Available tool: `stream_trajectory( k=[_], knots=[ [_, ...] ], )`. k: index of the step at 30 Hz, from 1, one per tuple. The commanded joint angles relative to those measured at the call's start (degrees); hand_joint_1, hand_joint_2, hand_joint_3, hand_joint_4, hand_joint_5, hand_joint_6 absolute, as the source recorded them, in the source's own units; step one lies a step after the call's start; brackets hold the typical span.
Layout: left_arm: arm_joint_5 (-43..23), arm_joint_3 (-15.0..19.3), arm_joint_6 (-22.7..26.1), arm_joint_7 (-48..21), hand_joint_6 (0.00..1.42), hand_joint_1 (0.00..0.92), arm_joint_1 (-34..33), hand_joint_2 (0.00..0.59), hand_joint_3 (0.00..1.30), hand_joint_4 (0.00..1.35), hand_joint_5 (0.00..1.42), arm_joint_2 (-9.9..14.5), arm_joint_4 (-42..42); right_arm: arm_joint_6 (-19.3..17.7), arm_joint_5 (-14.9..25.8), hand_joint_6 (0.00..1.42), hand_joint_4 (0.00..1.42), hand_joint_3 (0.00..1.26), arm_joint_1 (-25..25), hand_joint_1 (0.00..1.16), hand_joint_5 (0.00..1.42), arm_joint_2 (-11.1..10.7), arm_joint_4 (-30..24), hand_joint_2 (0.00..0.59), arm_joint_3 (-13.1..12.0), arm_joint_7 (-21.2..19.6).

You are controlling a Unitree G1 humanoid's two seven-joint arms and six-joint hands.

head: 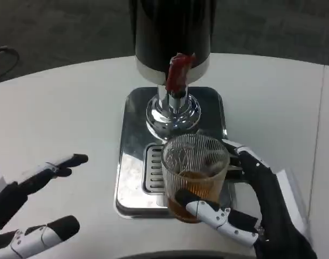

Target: Grasp the cup under the faucet to collect the drink, then remove the cup.

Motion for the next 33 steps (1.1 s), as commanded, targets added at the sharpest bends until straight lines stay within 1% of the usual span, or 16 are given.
stream_trajectory(
  k=[1, 4, 6, 9, 14, 20, 22, 27, 33],
  knots=[
    [2.46, -0.64, -0.78, 0.41, 0.13, 0.000, 0.99, 0.116, 0.17, 0.11, 0.16, 0.65, -1.62, -3.19, 1.41, 0.42, 0.67, 0.61, 0.87, 0.80, 0.72, -0.66, -4.39, 0.272, -0.77, 1.27],
    [3.88, -0.85, -0.64, 0.18, 0.13, 0.000, 1.31, 0.116, 0.16, 0.09, 0.15, 0.90, -2.38, -3.13, 2.06, 0.42, 0.68, 0.62, 1.84, 0.80, 0.72, -1.17, -6.15, 0.272, -1.40, 2.39],
    [4.69, -1.23, -0.37, 0.00, 0.11, 0.000, 1.50, 0.110, 0.15, 0.07, 0.13, 1.03, -2.70, -3.84, 2.19, 0.44, 0.68, 0.62, 2.90, 0.80, 0.75, -2.22, -7.79, 0.272, -2.06, 3.27],
    [5.16, -1.73, -0.14, -0.04, 0.11, 0.000, 1.52, 0.109, 0.14, 0.05, 0.11, 1.18, -2.84, -4.42, 2.71, 0.44, 0.68, 0.62, 4.22, 0.80, 0.75, -3.10, -9.36, 0.272, -2.55, 4.24],
    [5.49, -2.36, 0.06, 0.02, 0.11, 0.000, 1.49, 0.109, 0.13, 0.04, 0.10, 1.37, -3.32, -4.93, 3.70, 0.44, 0.70, 0.64, 5.52, 0.81, 0.75, -3.46, -11.28, 0.264, -2.53, 5.34],
    [6.80, -2.80, 0.43, -0.14, 0.09, 0.000, 1.92, 0.108, 0.12, 0.02, 0.08, 1.76, -4.64, -5.41, 5.18, 0.45, 0.70, 0.64, 6.38, 0.81, 0.76, -4.23, -14.01, 0.263, -3.44, 7.66],
    [7.04, -2.79, 0.59, -0.09, 0.09, 0.000, 2.20, 0.108, 0.11, 0.00, 0.07, 1.82, -5.33, -5.21, 5.75, 0.45, 0.70, 0.64, 7.07, 0.81, 0.76, -4.39, -15.25, 0.262, -3.47, 8.64],
    [7.37, -2.46, 1.16, -0.01, 0.07, 0.000, 3.13, 0.107, 0.11, 0.00, 0.05, 1.80, -7.38, -6.09, 6.09, 0.46, 0.71, 0.65, 8.36, 0.81, 0.76, -5.00, -17.28, 0.262, -3.84, 10.01],
    [7.62, -1.77, 0.94, 0.09, 0.05, 0.000, 4.11, 0.105, 0.08, 0.00, 0.01, 1.94, -9.64, -6.52, 6.96, 0.47, 0.71, 0.65, 9.90, 0.81, 0.78, -5.60, -19.04, 0.262, -3.59, 11.52]
  ],
)
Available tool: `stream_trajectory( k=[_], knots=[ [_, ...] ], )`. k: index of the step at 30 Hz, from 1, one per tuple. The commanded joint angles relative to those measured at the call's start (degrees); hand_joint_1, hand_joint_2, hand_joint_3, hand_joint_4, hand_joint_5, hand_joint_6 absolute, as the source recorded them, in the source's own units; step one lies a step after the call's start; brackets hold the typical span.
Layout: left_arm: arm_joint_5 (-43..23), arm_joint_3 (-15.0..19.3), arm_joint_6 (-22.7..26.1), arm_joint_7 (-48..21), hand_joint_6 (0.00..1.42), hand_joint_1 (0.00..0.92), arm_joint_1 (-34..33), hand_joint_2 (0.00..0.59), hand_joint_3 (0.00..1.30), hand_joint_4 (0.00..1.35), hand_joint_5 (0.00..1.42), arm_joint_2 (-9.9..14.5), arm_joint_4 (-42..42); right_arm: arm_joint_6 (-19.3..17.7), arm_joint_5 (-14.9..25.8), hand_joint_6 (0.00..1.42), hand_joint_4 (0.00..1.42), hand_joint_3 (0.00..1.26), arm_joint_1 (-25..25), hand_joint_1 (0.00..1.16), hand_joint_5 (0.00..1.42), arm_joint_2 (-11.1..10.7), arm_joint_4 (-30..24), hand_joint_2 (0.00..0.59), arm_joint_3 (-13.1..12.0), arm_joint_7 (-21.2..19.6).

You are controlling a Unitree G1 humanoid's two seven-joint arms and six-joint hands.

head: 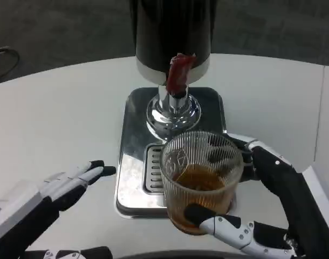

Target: Grasp the cup under the faucet to collect the drink, then remove the cup.

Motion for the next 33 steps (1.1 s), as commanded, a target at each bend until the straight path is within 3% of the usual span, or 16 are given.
stream_trajectory(
  k=[1, 17, 33],
  knots=[
    [0.77, 0.55, -0.11, -0.02, 0.04, 0.000, 1.24, 0.105, 0.08, 0.00, 0.00, 0.70, -1.78, -3.07, 1.59, 0.47, 0.71, 0.65, 0.96, 0.81, 0.78, 0.11, -2.83, 0.262, 0.30, 0.70],
    [-0.36, 2.36, -0.24, -1.03, 0.01, 0.000, 4.38, 0.100, 0.05, 0.00, 0.00, 1.87, -5.93, -3.96, 2.66, 0.47, 0.72, 0.67, 3.32, 0.83, 0.78, -0.63, -6.58, 0.263, -0.31, 3.52],
    [-1.60, 3.14, 0.05, -1.47, 0.00, 0.000, 4.19, 0.098, 0.04, 0.00, 0.00, 2.09, -5.82, -4.54, 3.03, 0.47, 0.73, 0.69, 3.47, 0.83, 0.79, -0.93, -6.96, 0.255, -0.48, 4.42]
  ],
)
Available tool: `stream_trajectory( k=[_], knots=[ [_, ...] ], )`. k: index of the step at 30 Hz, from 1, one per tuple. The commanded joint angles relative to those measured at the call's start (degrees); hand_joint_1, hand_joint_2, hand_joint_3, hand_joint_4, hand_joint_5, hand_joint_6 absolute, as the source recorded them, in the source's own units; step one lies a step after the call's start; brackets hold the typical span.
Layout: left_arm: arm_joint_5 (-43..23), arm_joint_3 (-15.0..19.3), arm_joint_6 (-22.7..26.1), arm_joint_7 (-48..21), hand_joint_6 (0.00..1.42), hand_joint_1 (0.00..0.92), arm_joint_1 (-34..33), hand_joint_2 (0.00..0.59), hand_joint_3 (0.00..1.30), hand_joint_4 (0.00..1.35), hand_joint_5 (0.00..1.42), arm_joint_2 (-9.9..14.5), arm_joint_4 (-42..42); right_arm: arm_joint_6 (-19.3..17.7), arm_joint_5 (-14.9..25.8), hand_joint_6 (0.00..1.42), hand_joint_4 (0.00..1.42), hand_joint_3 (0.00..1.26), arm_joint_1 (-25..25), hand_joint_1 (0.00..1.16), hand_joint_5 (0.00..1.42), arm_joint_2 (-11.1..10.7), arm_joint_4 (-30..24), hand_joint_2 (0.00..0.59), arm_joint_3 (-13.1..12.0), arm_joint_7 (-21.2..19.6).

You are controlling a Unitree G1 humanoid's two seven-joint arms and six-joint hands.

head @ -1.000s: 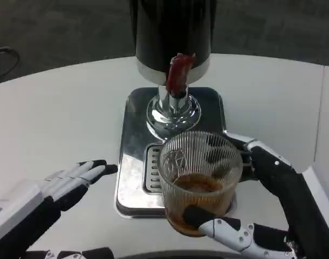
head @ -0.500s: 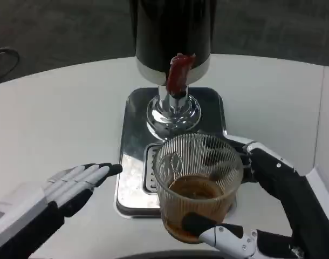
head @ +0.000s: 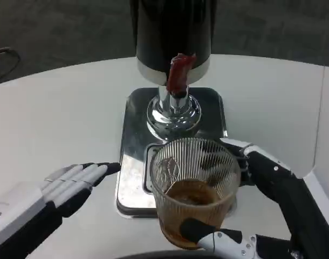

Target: Grasp the cup under the faucet to collect the drink, then remove the cup.

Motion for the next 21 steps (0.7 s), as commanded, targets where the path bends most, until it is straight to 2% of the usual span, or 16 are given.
stream_trajectory(
  k=[1, 21],
  knots=[
    [-0.84, 0.46, 0.08, -0.63, 0.00, 0.000, 0.23, 0.098, 0.04, 0.00, 0.00, 0.74, 0.16, -2.60, 1.01, 0.47, 0.73, 0.69, -0.38, 0.83, 0.79, 0.32, -2.42, 0.253, 0.09, 0.05],
    [-1.37, -0.05, 0.80, -0.90, 0.00, 0.000, -0.76, 0.097, 0.04, 0.00, 0.00, 0.75, 0.07, -3.07, 0.90, 0.48, 0.75, 0.70, -0.58, 0.84, 0.81, 0.03, -3.31, 0.248, -0.35, 0.38]
  ],
)
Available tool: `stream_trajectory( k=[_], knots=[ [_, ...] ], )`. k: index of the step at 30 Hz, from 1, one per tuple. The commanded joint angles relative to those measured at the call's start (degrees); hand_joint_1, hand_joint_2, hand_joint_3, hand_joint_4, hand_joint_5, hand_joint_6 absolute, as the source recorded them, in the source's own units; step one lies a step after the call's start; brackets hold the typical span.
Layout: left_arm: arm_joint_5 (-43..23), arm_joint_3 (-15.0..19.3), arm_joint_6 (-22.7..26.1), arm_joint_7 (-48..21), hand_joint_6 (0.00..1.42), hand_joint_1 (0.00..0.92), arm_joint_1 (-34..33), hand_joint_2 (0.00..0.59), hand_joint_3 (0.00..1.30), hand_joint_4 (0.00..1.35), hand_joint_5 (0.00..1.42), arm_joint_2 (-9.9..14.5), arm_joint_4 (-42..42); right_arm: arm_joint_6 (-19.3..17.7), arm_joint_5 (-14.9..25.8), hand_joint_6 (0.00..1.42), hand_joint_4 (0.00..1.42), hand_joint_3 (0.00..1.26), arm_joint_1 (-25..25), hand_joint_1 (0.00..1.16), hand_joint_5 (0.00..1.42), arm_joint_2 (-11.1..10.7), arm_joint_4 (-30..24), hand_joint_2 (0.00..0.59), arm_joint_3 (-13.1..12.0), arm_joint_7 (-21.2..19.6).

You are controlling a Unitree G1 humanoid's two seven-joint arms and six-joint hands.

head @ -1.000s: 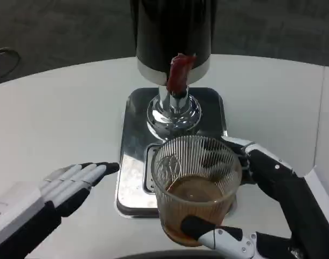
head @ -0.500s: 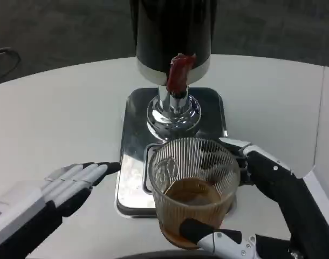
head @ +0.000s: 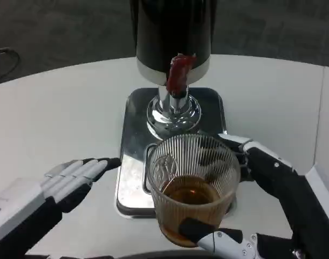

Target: Grasp the cup under the faucet to collect the drink, then remove the cup.

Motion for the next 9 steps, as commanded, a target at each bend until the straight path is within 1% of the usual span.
stream_trajectory(
  k=[1, 9],
  knots=[
    [-0.95, -0.12, 0.28, -0.89, 0.00, 0.000, 0.31, 0.097, 0.04, 0.00, 0.00, 0.72, 0.00, -2.73, 0.67, 0.48, 0.75, 0.70, -0.35, 0.84, 0.81, 0.36, -2.18, 0.248, 0.02, -0.17],
    [-1.29, -0.16, 0.49, -1.13, 0.00, 0.000, 0.21, 0.097, 0.05, 0.00, 0.00, 0.61, -0.17, -2.21, 0.67, 0.48, 0.76, 0.70, -0.09, 0.84, 0.81, 0.44, -2.39, 0.248, -0.05, -0.13]
  ],
)
